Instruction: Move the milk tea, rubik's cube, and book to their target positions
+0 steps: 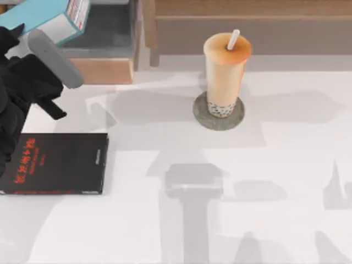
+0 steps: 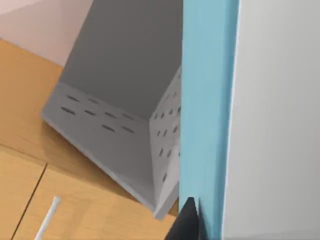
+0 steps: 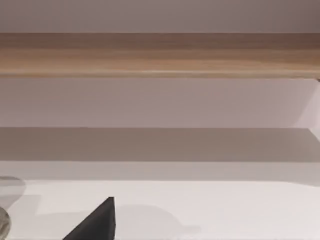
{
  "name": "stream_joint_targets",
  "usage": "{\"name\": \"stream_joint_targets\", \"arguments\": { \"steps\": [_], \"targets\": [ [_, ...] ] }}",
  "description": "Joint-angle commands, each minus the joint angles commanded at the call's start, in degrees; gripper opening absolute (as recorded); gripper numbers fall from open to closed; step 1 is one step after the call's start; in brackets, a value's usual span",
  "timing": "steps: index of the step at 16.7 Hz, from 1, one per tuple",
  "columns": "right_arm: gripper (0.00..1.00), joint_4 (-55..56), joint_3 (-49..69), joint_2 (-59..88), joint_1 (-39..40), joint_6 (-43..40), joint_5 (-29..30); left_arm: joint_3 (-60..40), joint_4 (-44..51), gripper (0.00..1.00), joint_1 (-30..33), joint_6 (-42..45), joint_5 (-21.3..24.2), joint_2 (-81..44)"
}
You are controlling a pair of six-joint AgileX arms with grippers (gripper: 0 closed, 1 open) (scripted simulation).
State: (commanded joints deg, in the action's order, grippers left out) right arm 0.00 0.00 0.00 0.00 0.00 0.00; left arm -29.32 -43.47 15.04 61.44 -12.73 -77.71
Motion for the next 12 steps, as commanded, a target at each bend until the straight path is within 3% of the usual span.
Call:
{"name": "stream_joint_targets", "arguments": {
  "steps": [6, 12],
  "targets": [
    [1.00, 0.00, 0.00, 0.00, 0.00, 0.00, 0.00, 19.63, -1.12, 0.00, 1.61, 17.36, 0.06, -2.37],
    [1.00, 0.00, 0.00, 0.00, 0.00, 0.00, 0.00, 23.38, -1.31, 0.00, 2.14, 20.72, 0.15, -3.87]
  ]
}}
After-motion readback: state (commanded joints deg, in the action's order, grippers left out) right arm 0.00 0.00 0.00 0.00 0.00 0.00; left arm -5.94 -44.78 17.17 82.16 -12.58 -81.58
